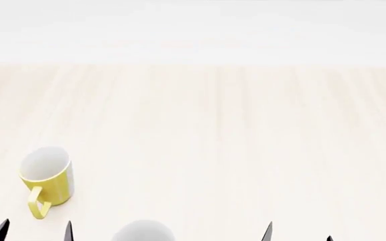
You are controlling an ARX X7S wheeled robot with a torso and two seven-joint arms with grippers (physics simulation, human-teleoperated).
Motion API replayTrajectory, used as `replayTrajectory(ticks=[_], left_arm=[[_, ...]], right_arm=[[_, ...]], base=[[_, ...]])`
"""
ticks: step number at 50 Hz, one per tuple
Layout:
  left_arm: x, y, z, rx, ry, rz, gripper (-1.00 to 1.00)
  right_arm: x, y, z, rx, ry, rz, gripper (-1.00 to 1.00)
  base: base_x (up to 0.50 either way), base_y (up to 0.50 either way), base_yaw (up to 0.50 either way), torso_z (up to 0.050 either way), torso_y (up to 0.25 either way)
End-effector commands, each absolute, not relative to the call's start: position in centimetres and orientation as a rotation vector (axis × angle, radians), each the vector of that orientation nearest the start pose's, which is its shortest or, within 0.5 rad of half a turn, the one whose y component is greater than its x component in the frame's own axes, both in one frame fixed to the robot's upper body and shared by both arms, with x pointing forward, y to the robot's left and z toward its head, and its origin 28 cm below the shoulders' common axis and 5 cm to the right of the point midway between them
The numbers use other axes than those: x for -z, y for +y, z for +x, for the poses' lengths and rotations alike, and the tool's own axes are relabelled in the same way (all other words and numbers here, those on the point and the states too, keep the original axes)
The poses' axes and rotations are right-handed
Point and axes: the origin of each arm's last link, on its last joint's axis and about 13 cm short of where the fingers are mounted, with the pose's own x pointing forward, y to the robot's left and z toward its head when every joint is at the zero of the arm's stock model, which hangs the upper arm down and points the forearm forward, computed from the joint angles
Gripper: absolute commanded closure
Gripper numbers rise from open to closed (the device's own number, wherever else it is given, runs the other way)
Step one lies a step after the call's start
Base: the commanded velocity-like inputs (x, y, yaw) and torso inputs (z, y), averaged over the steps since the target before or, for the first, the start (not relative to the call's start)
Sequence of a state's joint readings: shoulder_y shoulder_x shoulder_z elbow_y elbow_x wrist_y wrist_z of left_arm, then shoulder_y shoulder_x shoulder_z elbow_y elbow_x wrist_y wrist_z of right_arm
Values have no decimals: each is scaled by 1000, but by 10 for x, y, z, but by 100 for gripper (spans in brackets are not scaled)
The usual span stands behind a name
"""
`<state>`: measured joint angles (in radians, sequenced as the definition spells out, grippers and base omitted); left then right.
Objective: Put the yellow and white mug to the front of the white mug.
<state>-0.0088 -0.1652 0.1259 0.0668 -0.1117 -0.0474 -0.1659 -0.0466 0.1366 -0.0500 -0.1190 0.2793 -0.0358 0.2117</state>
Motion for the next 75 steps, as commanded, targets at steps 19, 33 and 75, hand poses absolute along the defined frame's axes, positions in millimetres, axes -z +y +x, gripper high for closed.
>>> replayTrajectory(ticks=[19, 33, 75], left_arm=[[-22, 228, 239, -87, 22, 70, -100], [-16, 238, 263, 1, 77, 38, -100], [-1, 254, 285, -5, 158, -16, -100]], right_arm=[[-32, -114, 200, 148, -76, 140, -100], [-32, -114, 200, 145, -80, 140, -100], [-32, -113, 200, 142, -87, 137, -100]], base=[[0, 0, 0, 0, 0], [0, 0, 0, 0, 0], [0, 0, 0, 0, 0]])
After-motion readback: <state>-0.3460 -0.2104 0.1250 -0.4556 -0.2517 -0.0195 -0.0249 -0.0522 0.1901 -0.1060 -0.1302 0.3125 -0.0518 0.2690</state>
